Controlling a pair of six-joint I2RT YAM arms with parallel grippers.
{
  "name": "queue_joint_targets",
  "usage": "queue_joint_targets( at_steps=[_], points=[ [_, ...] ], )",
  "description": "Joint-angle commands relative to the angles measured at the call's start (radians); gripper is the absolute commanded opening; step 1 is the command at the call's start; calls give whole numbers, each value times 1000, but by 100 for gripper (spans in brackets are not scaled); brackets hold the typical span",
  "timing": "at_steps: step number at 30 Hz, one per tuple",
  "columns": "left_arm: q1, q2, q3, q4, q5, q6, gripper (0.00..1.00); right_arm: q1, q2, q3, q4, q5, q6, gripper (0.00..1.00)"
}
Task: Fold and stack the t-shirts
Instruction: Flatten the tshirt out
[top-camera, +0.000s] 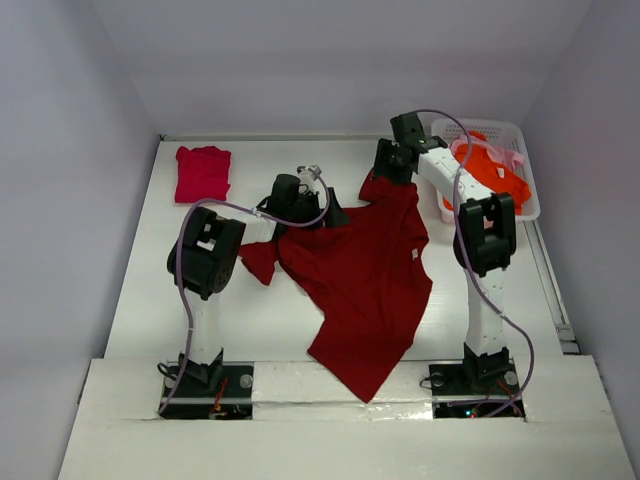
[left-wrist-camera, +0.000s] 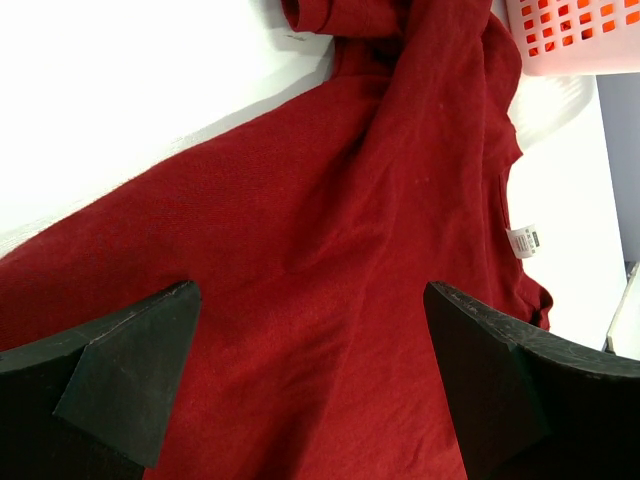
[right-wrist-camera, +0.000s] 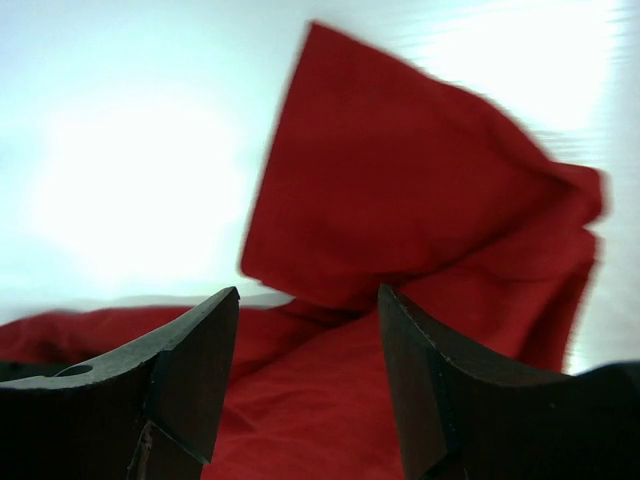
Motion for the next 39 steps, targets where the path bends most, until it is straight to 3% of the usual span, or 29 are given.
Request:
queue_joint_targets(
  at_steps=[1, 12, 39],
  points=[
    [10, -42, -13, -34, -10, 13, 99, 27, 23, 56, 47, -64, -12, 63],
    [10, -44, -14, -31, -4, 10, 99, 37, 67, 84, 27, -67, -7, 63],
    [10, -45, -31, -22, 3, 10, 99, 37, 66, -46, 165, -229, 80, 62]
  ],
)
